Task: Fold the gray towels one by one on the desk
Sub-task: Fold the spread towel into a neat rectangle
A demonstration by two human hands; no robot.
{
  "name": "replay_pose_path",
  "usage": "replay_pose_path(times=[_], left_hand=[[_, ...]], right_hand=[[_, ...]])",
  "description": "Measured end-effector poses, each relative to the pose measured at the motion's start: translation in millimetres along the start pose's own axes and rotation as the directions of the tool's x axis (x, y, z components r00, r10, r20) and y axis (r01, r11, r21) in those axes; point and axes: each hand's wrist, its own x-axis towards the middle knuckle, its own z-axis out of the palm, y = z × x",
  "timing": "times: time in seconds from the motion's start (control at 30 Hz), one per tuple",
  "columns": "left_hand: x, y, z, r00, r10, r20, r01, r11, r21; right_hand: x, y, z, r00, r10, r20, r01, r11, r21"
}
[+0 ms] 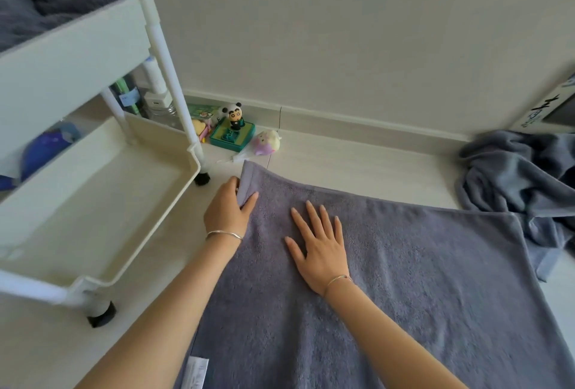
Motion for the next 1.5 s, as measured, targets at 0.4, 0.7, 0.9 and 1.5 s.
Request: replay_pose_path(times=[0.4,0.7,0.9,1.5], left_hand=[[-52,10,59,0.918,0.092,0.385,-0.271,0.855,0.442],[-70,40,49,0.919,-0.028,0.394,-0.181,0.856,0.484],[-187,54,62,0.873,0.126,0.471,-0.318,0.880,0.354],[-218,87,74,0.821,0.207,0.532,-0.414,0.858,0.305]], right_hand=[[-17,53,-14,0.986,0.157,-0.053,-0.158,0.987,-0.013],[-84,178,-73,0.821,0.571,-0.009,-0.571,0.819,-0.057],[-129,53,-19,0.984,0.173,-0.036,-0.172,0.984,0.044],[-253,165,-57,0.844,0.536,-0.034,-0.536,0.844,-0.007]])
